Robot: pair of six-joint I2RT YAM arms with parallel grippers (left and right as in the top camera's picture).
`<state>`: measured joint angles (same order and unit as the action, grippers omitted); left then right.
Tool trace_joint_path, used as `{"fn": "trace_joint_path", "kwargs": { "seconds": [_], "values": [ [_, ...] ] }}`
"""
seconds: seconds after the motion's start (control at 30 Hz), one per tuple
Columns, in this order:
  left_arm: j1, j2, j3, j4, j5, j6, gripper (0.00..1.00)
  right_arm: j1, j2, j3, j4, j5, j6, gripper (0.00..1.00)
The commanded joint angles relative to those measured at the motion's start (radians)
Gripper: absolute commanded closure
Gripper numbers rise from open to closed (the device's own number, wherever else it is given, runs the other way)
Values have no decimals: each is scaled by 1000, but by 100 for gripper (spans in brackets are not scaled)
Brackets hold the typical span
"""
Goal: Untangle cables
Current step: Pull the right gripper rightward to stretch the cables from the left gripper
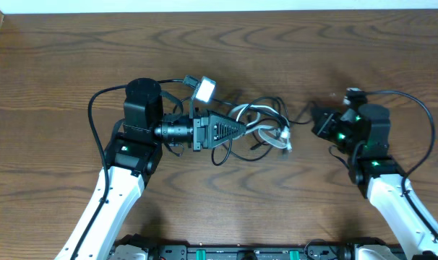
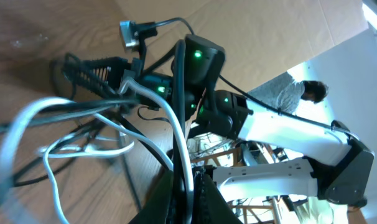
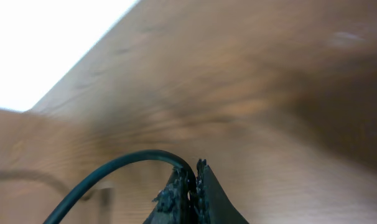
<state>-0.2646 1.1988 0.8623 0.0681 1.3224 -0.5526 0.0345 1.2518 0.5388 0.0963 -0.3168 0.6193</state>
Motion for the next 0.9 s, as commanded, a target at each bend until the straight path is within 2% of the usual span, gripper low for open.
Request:
{"fn": "trace_joint_path", "kwargs": {
  "seconds": [0.0, 0.37, 0.47, 0.6, 0.73, 0.87],
  "values": [
    [0, -11, 13, 8, 30, 59, 92, -79, -3, 3, -67, 139, -7, 98],
    [0, -10, 12, -19, -129, 63, 92, -209, -4, 3, -151, 115, -7, 85],
    [0, -10, 12, -67, -207, 63, 92, -212, -4, 3, -169, 111, -8, 73],
    [0, -10, 12, -167, -325, 63, 92, -212, -4, 3, -194, 112, -7, 50],
    [0, -10, 12, -268, -401, 62, 92, -212, -4, 3, -198, 92, -6, 37],
    [0, -10, 12, -269, -400, 62, 92, -212, -4, 3, -198, -55, -6, 24]
  ]
}}
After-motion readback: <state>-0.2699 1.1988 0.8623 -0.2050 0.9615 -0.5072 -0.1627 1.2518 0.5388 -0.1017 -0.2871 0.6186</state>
